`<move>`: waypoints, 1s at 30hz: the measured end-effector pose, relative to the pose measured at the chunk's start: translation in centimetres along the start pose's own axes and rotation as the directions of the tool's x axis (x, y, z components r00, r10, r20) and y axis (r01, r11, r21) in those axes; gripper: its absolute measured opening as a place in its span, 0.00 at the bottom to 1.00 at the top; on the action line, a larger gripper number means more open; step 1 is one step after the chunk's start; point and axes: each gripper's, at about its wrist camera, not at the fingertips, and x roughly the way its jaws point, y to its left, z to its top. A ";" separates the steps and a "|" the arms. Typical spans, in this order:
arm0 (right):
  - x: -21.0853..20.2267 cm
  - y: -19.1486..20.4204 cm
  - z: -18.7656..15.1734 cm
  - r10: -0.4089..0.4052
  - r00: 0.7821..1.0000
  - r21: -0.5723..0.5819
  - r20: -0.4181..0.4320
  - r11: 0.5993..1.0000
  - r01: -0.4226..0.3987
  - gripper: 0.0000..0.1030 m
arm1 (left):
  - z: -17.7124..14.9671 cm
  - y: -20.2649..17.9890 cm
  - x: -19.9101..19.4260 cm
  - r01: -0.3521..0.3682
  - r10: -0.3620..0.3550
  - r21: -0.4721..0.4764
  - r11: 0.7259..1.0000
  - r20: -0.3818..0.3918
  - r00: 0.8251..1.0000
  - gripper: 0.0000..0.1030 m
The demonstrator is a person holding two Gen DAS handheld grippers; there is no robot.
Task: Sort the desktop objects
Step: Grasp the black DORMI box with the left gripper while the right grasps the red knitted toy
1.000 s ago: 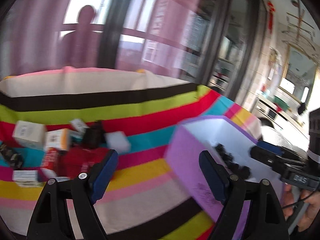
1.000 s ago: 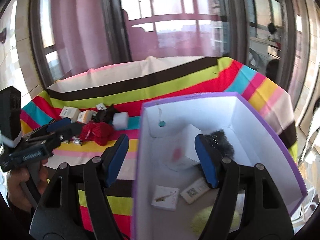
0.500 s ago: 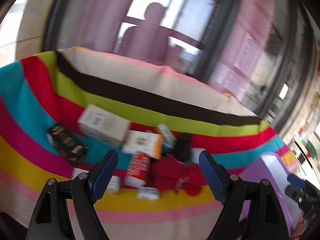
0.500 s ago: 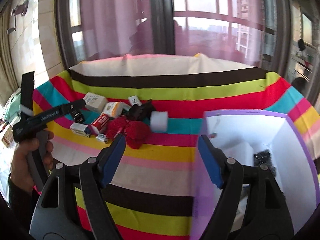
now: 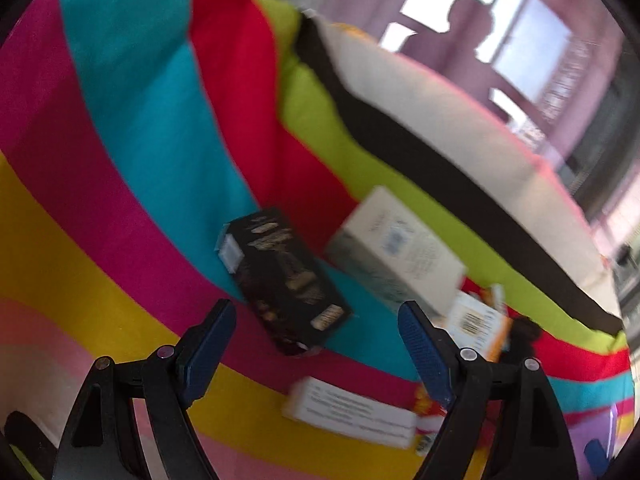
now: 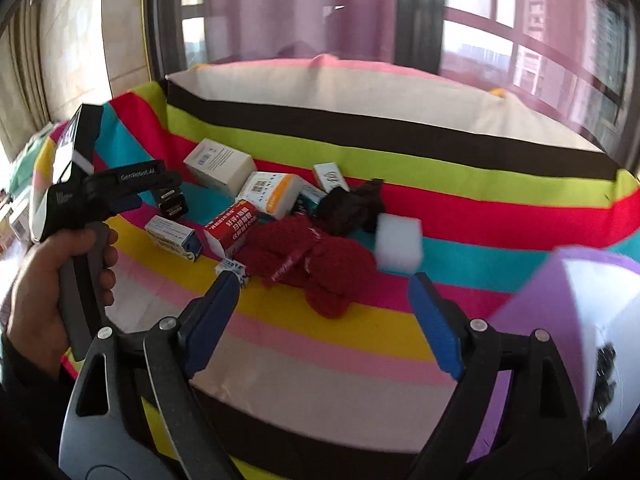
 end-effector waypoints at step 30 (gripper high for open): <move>10.3 -0.4 -0.3 -0.003 0.985 -0.099 -0.170 0.995 -0.014 0.63 | -0.7 0.0 2.9 -0.093 0.100 0.107 0.990 -0.056 0.993 0.53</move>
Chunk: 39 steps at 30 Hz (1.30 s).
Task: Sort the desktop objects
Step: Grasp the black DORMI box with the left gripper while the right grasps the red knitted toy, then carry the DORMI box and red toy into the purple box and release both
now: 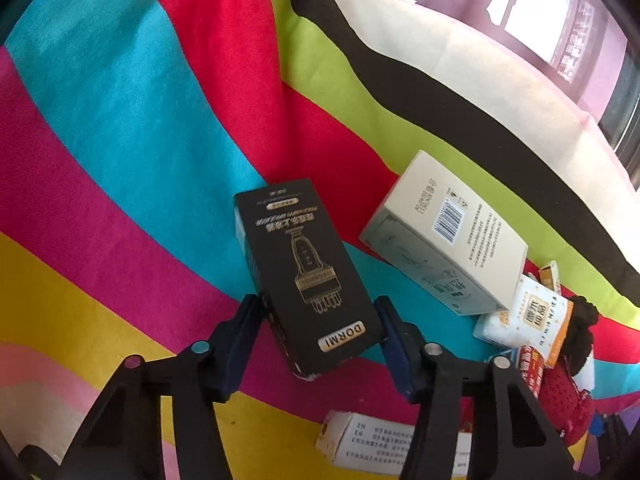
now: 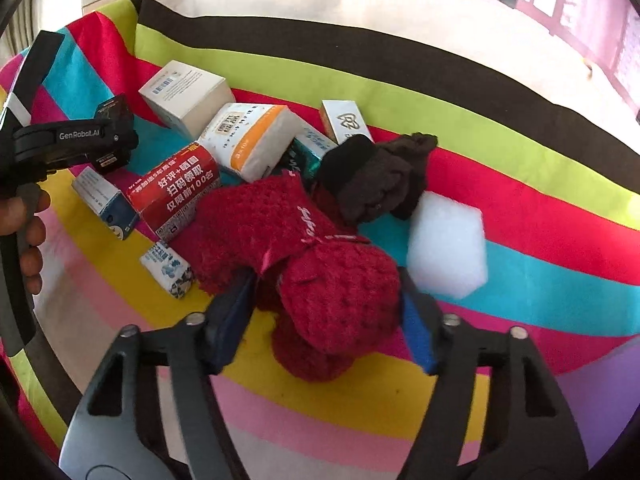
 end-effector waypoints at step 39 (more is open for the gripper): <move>-18.2 -4.1 -5.8 0.120 0.954 0.249 0.275 0.950 -0.191 0.46 | -3.3 -5.9 -13.1 0.387 -0.399 0.154 0.909 0.059 0.915 0.39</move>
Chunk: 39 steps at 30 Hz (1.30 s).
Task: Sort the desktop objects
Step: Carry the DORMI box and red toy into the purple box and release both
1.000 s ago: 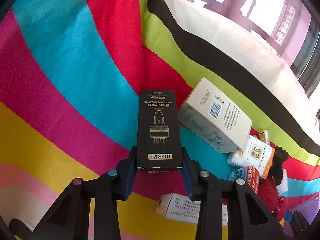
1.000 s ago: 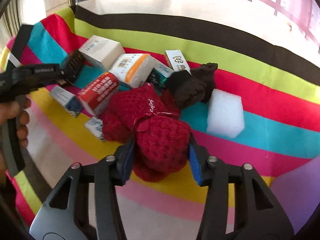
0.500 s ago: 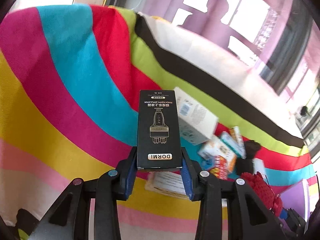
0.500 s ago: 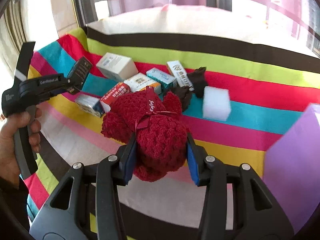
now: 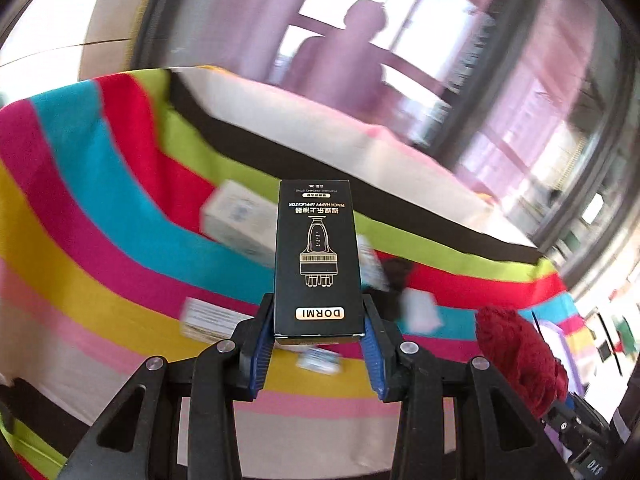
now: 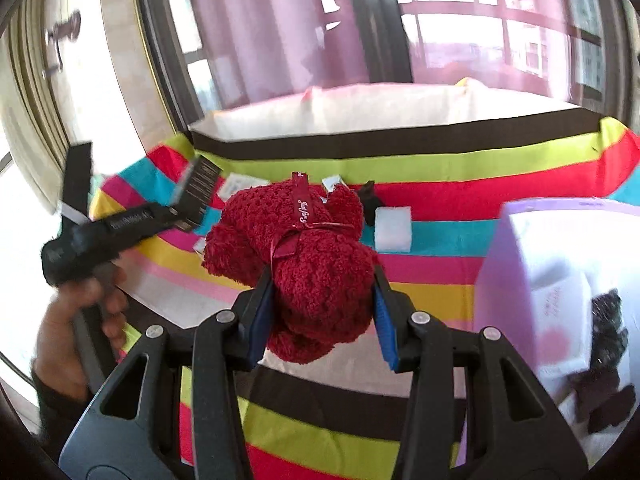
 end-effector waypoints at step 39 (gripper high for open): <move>-15.6 -15.9 -5.2 -0.570 0.821 0.277 0.002 0.790 0.548 0.52 | -13.7 -26.8 -1.2 0.659 -0.532 0.303 0.688 -0.407 0.743 0.42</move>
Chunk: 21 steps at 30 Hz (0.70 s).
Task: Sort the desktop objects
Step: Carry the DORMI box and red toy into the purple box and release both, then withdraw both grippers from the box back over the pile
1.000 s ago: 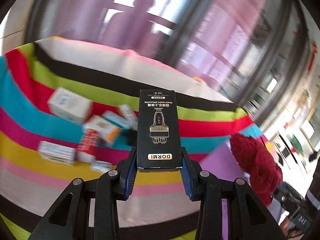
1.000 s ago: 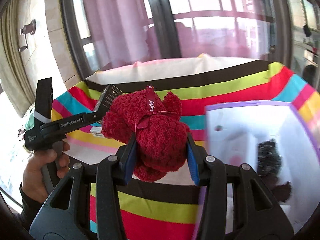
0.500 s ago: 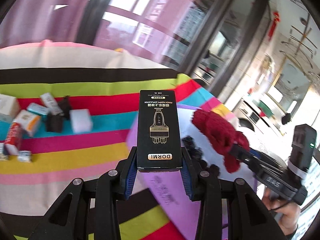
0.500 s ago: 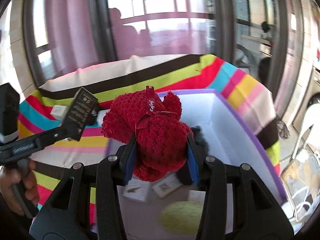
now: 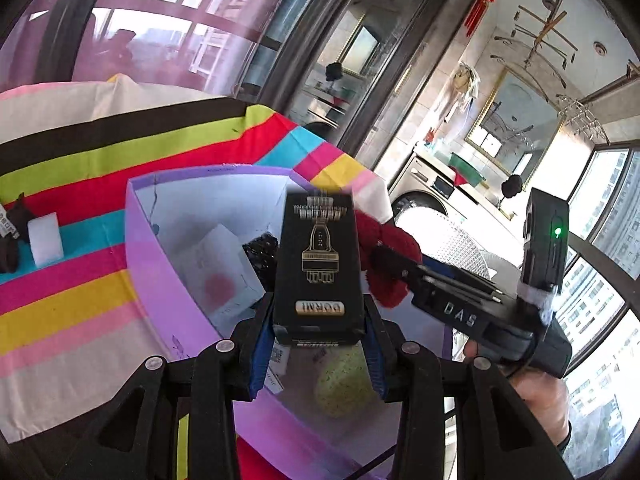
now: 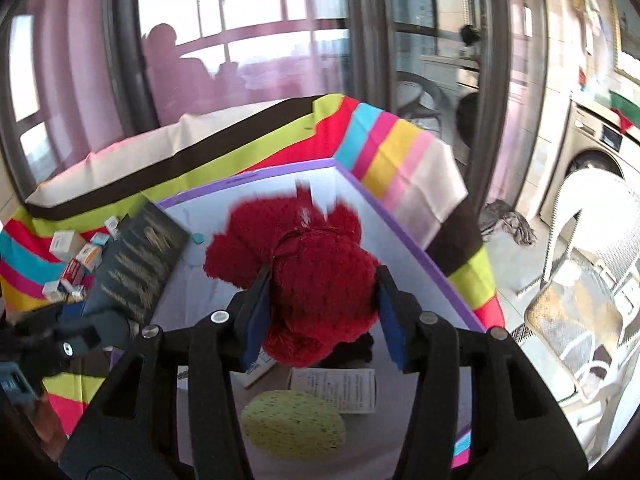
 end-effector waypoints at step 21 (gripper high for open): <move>-0.2 2.7 0.5 0.056 0.998 -0.038 0.021 0.998 -0.055 0.61 | 0.0 3.0 -3.6 -0.087 0.089 -0.023 0.996 0.093 0.992 0.66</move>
